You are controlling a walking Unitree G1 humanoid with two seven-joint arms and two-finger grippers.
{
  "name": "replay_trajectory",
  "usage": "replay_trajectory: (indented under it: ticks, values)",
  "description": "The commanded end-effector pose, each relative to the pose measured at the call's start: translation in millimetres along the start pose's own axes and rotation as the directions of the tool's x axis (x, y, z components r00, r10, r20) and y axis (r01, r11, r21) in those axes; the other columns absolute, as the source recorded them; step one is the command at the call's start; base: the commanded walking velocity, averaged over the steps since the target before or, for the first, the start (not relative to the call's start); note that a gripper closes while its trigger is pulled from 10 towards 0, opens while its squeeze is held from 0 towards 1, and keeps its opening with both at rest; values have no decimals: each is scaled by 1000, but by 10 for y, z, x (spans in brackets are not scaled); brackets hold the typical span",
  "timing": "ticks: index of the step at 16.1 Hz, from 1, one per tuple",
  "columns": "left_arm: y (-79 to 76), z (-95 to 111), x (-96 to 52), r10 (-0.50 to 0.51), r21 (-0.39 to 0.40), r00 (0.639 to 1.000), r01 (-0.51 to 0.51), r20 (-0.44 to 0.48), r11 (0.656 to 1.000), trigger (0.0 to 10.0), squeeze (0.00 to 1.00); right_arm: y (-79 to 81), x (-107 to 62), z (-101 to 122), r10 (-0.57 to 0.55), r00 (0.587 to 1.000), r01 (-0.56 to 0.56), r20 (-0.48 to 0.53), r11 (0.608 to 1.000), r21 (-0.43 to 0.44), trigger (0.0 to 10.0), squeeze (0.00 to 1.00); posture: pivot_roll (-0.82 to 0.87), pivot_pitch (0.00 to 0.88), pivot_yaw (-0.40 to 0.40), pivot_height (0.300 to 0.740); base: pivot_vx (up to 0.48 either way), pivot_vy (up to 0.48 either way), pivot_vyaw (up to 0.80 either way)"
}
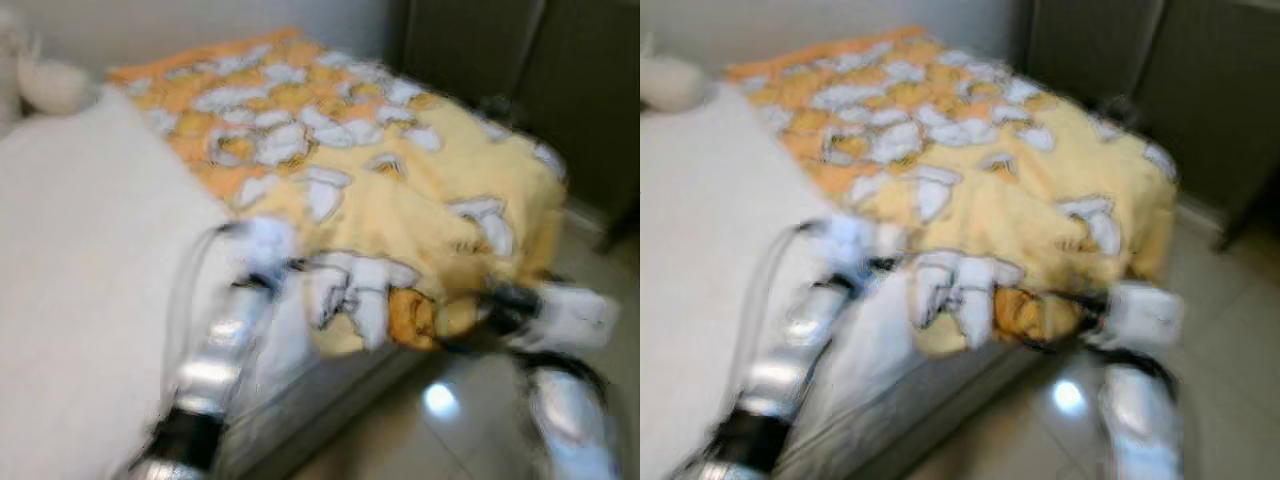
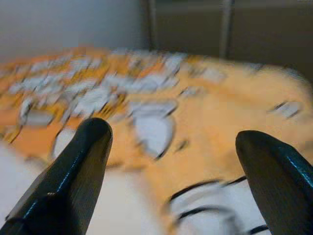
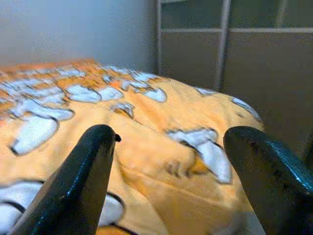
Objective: Clean up the room
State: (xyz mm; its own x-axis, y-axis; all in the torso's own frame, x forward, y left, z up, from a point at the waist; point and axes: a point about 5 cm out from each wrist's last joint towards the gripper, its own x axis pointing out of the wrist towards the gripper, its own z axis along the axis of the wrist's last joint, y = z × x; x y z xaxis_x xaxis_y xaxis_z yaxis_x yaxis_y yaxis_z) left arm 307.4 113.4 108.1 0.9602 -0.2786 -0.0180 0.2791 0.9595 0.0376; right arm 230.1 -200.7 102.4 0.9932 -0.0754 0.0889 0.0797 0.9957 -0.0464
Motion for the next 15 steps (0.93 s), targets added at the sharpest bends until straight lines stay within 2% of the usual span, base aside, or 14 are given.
replay_trajectory:
  ticks: [1,2,4,5,7,8,10,12,13,15]
  values:
    - [-161,62,70,-45,-16,998,46,32,999,10000,0,-112,-42,-39,-19,999,18,-32,1000,-21,10000,0,-219,0,39,740,480,0,0]
    - [-166,54,77,-44,-25,999,45,32,999,10000,0,-107,-40,-42,-12,999,11,-34,1000,-19,10000,0,-219,0,39,740,480,0,0]
    - [-214,-239,184,-39,4,991,39,-126,999,10000,0,-67,-55,-71,43,997,-44,-59,999,-16,10000,0,-225,0,17,740,0,0,0]
    - [-199,-315,195,-20,-6,986,19,-167,1000,10000,0,-54,-77,-79,65,995,-66,-71,998,-13,10000,0,-235,0,9,740,0,0,0]
    - [-146,-456,194,4,28,972,2,-234,1000,10000,0,-69,-143,-149,91,988,-92,-122,996,-4,10000,0,-247,0,0,740,0,0,0]
    - [-77,-632,137,1,100,951,31,-308,995,10000,0,-167,-198,-156,90,982,-88,-169,996,19,10000,0,-294,38,-12,740,0,0,0]
    - [-50,-831,55,-15,-18,913,9,-407,1000,10000,0,-190,-245,-64,122,979,-125,-164,992,-12,10000,0,-329,97,-24,740,0,0,0]
    - [-62,-923,-9,-36,-72,895,4,-444,997,10000,0,-147,-310,-24,167,971,-175,-173,984,-30,10000,0,-342,147,-42,740,0,0,0]
    - [-65,-929,-30,-51,-123,898,-4,-436,992,10000,0,-133,-357,-20,176,967,-183,-184,983,-21,10000,0,-327,160,-48,740,0,0,0]
    - [-42,-892,-49,-60,-164,914,-7,-400,986,10000,0,-122,-393,-40,185,961,-190,-207,982,-6,10000,0,-313,166,-53,740,0,0,0]
